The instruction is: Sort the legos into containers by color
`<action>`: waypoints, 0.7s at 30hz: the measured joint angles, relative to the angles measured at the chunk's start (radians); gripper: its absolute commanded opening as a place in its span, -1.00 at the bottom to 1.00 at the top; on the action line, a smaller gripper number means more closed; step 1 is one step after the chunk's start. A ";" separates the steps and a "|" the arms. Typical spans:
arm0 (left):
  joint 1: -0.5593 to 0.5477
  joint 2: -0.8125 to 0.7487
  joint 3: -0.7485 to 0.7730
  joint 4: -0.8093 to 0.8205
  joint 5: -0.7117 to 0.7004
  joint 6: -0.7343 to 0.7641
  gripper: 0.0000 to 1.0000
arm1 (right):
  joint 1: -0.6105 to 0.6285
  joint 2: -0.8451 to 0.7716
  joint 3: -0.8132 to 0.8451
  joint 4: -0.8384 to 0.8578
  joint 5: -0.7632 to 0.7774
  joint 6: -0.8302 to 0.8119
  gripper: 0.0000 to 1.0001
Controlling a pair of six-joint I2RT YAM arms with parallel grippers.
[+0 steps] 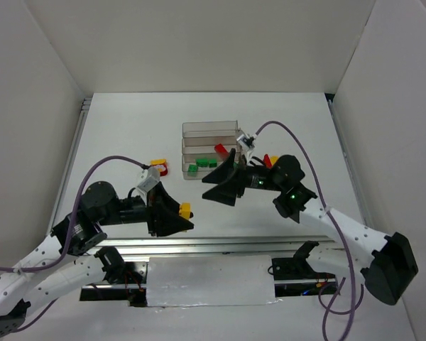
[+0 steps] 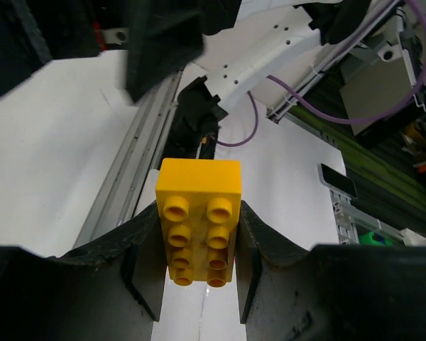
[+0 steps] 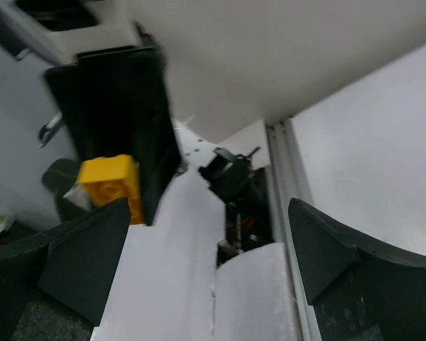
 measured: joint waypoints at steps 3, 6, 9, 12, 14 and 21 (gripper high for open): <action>0.000 0.012 -0.002 0.037 0.044 -0.004 -1.00 | 0.068 -0.097 -0.037 0.068 -0.027 0.038 0.98; 0.000 0.021 -0.008 0.078 0.076 -0.009 -1.00 | 0.118 -0.138 -0.039 0.098 -0.026 0.045 0.90; 0.000 0.038 -0.012 0.114 0.102 -0.013 -1.00 | 0.168 -0.158 -0.038 0.086 -0.008 0.020 0.77; 0.000 0.060 -0.012 0.140 0.117 -0.013 -1.00 | 0.204 -0.155 -0.037 0.061 0.008 -0.004 0.74; 0.000 0.068 -0.012 0.148 0.123 -0.013 -1.00 | 0.223 -0.147 -0.030 0.034 0.033 -0.027 0.68; 0.000 0.087 -0.012 0.148 0.127 -0.013 -1.00 | 0.296 -0.137 -0.008 -0.030 0.112 -0.083 0.39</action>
